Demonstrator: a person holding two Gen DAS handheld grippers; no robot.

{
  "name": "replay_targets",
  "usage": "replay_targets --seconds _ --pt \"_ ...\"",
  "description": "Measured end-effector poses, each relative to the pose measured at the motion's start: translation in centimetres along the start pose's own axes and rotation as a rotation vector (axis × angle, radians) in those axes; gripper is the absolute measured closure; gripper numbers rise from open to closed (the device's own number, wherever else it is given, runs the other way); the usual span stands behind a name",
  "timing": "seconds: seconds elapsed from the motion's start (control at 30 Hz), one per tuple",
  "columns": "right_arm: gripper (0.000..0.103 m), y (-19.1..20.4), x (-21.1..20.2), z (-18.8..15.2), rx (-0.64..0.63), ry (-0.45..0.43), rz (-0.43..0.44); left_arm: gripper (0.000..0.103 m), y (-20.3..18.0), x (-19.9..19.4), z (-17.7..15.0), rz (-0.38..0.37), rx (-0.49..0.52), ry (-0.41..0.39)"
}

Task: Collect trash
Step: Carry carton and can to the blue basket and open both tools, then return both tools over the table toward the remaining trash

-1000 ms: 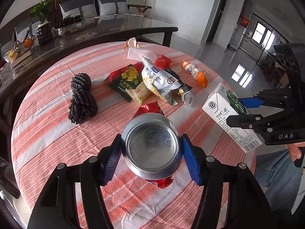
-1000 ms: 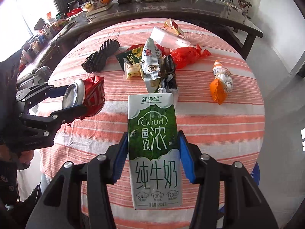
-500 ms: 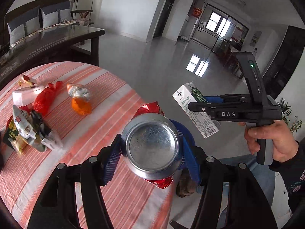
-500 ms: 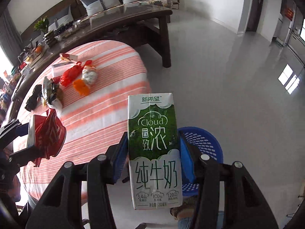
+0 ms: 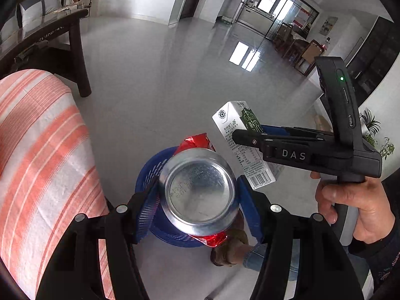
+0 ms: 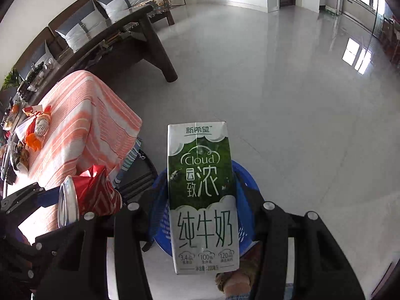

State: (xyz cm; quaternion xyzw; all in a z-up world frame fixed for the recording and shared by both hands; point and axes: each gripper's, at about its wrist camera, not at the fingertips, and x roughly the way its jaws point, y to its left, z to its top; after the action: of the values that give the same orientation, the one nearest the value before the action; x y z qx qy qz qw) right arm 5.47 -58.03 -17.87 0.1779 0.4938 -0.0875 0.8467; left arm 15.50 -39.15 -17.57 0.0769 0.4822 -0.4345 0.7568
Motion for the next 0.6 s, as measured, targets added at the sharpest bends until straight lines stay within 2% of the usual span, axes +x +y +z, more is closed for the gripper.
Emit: replay_targets --seconds 0.1,0.13,0.17,0.27,0.43,0.5,0.6 --pt "0.052 -1.5 1.4 0.0 0.050 -0.002 0.015 0.038 -0.3 1.9 0.4 0.006 0.011 0.002" --pt "0.042 -2.0 1.8 0.0 0.067 -0.004 0.023 0.023 -0.3 2.5 0.5 0.016 0.008 0.006" --pt "0.027 -2.5 2.0 -0.1 0.089 -0.008 0.033 0.019 -0.2 2.5 0.4 0.033 0.008 -0.001" --pt "0.026 -4.1 1.8 -0.2 0.135 -0.028 0.043 0.018 -0.3 1.7 0.4 0.036 0.016 -0.027" --pt "0.025 -4.1 -0.7 -0.4 0.137 -0.105 0.033 0.009 -0.2 -3.7 -0.7 0.053 0.027 -0.136" --pt "0.022 -2.7 -2.3 -0.8 0.108 -0.159 0.019 0.007 0.1 -6.7 -2.0 0.065 0.028 -0.176" --pt "0.012 0.2 -4.9 -2.0 0.042 -0.261 -0.001 0.006 1.4 -10.7 -4.8 0.128 0.021 -0.214"
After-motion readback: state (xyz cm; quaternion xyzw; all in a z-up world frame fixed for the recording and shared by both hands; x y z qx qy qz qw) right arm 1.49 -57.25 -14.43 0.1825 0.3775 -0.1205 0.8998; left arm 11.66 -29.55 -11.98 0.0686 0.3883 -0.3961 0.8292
